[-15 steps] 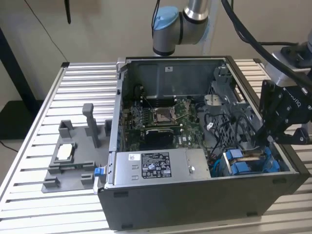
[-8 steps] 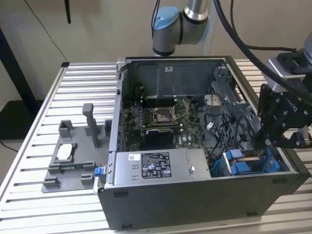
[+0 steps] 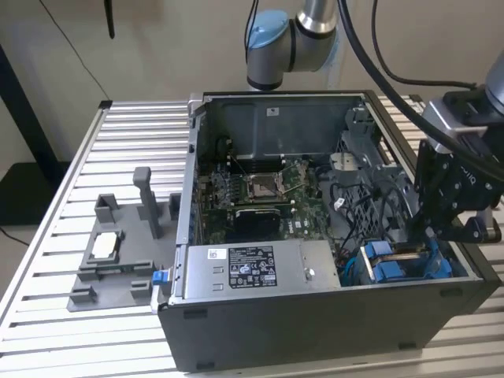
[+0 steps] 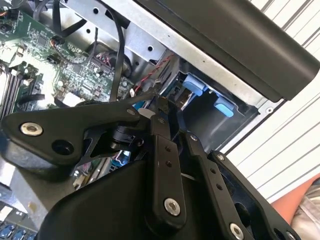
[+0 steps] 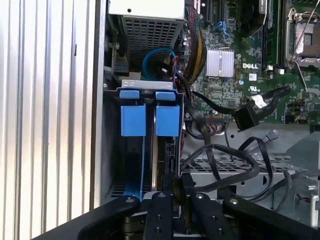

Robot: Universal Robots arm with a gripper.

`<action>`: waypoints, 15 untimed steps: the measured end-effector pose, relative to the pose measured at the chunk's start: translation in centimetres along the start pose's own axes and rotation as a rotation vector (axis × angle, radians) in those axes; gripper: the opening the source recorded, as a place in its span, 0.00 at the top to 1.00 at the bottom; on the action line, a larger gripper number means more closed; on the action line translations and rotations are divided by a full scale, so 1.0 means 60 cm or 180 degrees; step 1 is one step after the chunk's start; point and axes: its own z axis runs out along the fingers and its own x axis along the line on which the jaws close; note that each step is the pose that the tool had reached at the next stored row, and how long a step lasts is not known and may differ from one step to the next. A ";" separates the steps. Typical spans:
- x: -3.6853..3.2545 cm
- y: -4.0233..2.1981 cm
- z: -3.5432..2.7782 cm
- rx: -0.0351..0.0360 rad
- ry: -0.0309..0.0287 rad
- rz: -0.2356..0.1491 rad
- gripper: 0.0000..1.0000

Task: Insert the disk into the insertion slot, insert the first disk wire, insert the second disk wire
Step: 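Insert the first disk wire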

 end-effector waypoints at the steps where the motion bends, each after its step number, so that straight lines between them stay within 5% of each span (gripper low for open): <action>1: 0.000 0.000 0.001 0.0001 0.0000 0.0007 0.81; 15: 0.002 -0.001 0.008 0.0016 -0.0005 0.0088 0.81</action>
